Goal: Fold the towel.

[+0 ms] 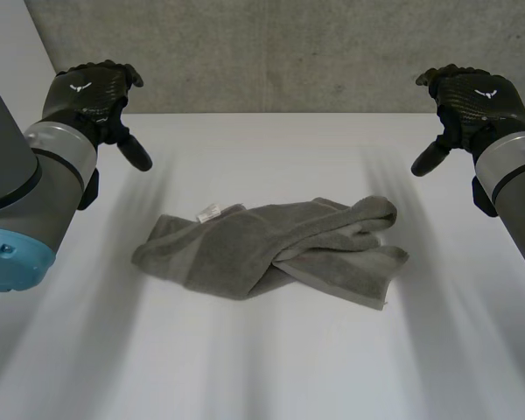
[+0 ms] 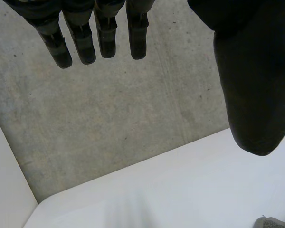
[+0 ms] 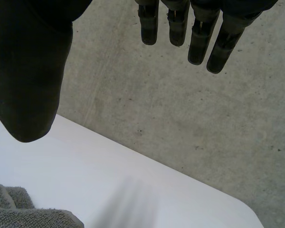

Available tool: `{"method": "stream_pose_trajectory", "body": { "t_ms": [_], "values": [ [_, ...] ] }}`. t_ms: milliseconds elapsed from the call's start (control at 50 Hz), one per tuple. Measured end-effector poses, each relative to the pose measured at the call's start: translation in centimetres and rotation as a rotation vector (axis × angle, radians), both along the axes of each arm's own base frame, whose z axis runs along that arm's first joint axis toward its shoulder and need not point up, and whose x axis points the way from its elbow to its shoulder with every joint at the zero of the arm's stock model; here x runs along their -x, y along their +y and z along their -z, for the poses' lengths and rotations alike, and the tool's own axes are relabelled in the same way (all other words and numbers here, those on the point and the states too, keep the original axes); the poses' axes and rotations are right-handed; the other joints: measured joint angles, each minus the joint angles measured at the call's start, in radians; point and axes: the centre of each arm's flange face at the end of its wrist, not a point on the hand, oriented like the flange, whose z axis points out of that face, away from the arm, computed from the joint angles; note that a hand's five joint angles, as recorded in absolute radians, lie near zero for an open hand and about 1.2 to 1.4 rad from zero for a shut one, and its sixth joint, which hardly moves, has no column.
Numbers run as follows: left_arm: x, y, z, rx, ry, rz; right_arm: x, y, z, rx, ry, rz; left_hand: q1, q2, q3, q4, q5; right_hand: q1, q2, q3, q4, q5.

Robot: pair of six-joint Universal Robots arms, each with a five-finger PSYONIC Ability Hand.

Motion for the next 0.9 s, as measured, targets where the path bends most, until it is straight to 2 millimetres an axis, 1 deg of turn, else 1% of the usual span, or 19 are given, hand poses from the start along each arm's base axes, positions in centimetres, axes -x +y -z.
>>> {"method": "stream_pose_trajectory", "body": {
  "t_ms": [420,480,580,680,760,820,900],
  "values": [
    [0.4,0.2,0.2,-0.003,0.001,0.033,-0.4,0.1,0.1,0.006,0.032,-0.028,0.0,0.0,0.0,0.0,0.0,0.0,0.0,0.0,0.0,0.0],
    [0.4,0.3,0.3,-0.005,-0.002,0.036,-0.7,0.3,0.1,0.009,0.052,-0.062,0.0,0.0,0.0,0.0,0.0,0.0,0.0,0.0,0.0,0.0],
    [0.8,0.2,0.9,-0.02,-0.008,0.07,-1.7,1.3,0.5,0.006,0.157,-0.195,0.0,0.0,0.0,0.0,0.0,0.0,0.0,0.0,0.0,0.0],
    [1.6,0.1,2.2,-0.057,-0.021,0.149,-2.6,2.8,1.8,-0.025,0.312,-0.343,0.0,0.0,0.0,0.0,0.0,0.0,0.0,0.0,0.0,0.0],
    [2.5,0.1,3.9,-0.098,-0.048,0.218,-3.0,3.8,2.9,-0.055,0.405,-0.41,0.0,0.0,0.0,0.0,0.0,0.0,0.0,0.0,0.0,0.0],
    [3.4,0.3,5.7,-0.129,-0.11,0.273,-3.4,4.7,4.1,-0.077,0.485,-0.458,0.0,0.0,0.0,0.0,0.0,0.0,0.0,0.0,0.0,0.0],
    [4.1,0.4,7.8,-0.145,-0.205,0.315,-3.9,5.6,5.3,-0.083,0.559,-0.5,0.0,0.0,0.0,0.0,0.0,0.0,0.0,0.0,0.0,0.0]
  ]
}}
